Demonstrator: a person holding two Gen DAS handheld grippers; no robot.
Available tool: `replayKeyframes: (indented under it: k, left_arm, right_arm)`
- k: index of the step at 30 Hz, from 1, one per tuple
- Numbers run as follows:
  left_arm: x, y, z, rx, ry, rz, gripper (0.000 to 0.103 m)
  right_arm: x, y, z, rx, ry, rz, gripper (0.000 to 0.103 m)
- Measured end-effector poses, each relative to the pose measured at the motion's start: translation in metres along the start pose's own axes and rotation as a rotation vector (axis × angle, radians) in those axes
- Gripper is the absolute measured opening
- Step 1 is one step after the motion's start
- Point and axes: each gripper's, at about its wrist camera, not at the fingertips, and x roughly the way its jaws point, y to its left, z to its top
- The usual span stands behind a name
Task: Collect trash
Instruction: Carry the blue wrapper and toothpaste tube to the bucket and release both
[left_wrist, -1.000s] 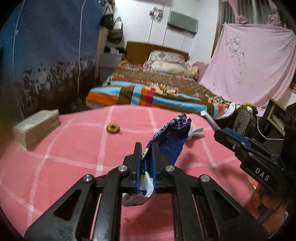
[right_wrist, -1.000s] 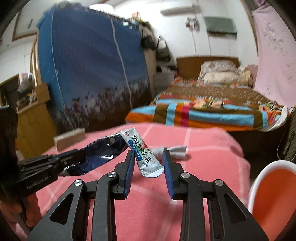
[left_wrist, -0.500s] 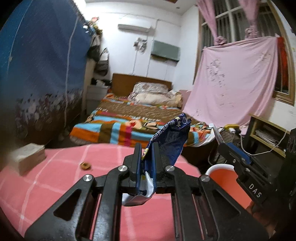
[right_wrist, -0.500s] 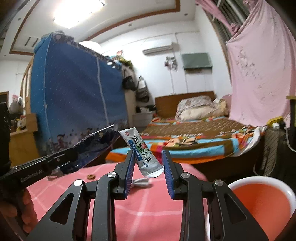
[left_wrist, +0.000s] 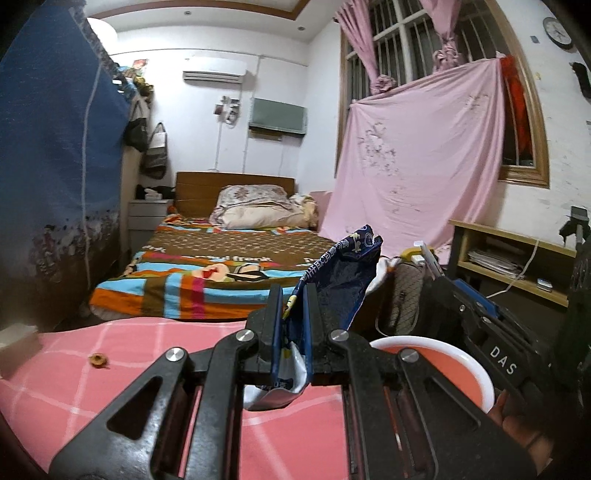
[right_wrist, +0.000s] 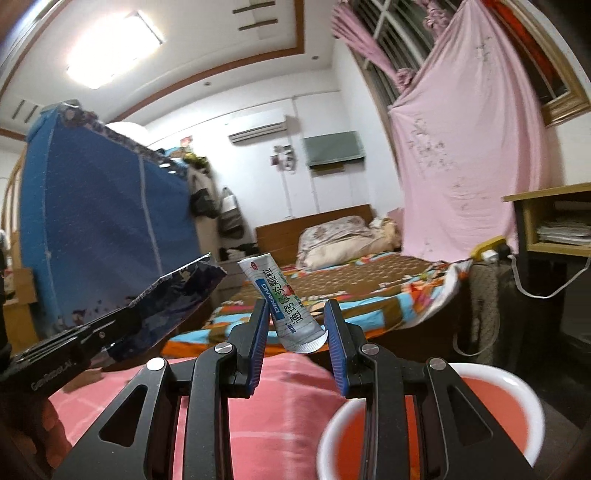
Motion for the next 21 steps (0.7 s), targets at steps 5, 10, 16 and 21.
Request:
replayKeyframes:
  k: [5, 10, 16, 21]
  left_arm:
    - [0.010, -0.021, -0.005, 0.015, 0.014, -0.046, 0.000]
    - [0.025, -0.041, -0.011, 0.023, 0.044, -0.095, 0.000]
    - [0.042, -0.061, -0.018, 0.032, 0.103, -0.130, 0.000]
    - [0.053, -0.072, -0.025, 0.024, 0.156, -0.151, 0.000]
  right_arm:
    - [-0.006, -0.020, -0.001, 0.018, -0.003, -0.075, 0.028]
    - [-0.008, -0.038, -0.003, 0.028, 0.020, -0.153, 0.029]
    - [-0.009, -0.057, -0.005, 0.071, 0.053, -0.211, 0.029]
    - [-0.012, -0.071, -0.009, 0.106, 0.081, -0.253, 0.029]
